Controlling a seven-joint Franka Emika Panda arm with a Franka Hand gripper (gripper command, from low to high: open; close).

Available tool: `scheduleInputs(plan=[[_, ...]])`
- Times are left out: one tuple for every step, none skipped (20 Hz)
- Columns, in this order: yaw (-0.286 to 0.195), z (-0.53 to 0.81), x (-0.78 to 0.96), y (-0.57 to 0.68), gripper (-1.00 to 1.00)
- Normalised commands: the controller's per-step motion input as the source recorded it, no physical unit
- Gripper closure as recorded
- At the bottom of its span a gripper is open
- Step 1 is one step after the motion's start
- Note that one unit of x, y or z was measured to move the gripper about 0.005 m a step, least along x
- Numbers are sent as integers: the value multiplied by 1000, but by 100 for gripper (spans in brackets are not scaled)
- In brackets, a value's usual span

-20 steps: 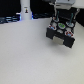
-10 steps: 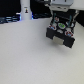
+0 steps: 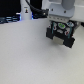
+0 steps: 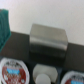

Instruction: Open the kcup holder, insert the kcup into the holder, and close the kcup holder

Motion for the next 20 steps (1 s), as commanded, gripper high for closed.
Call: scheduleInputs(plan=[[101, -191, 123, 220, -100], [126, -191, -2, 277, -100], [148, -235, -33, 295, -100], [171, -249, -122, 294, -100], [206, -199, -156, 205, -100], [247, -164, -169, 105, -100], [263, -126, -223, 82, -100], [267, -150, -142, 84, -100], [271, -156, -205, 78, -100], [268, -186, -318, 76, -100], [268, -211, -387, 67, -100], [257, -236, -409, 80, -100], [225, -235, -393, 170, -100], [202, -230, -405, 221, -100], [182, -227, -412, 267, -100], [171, -225, -431, 294, -100], [161, -211, -454, 339, -100], [163, -220, -491, 377, -100], [129, -137, -427, 425, -100], [121, -128, -429, 458, -100]])
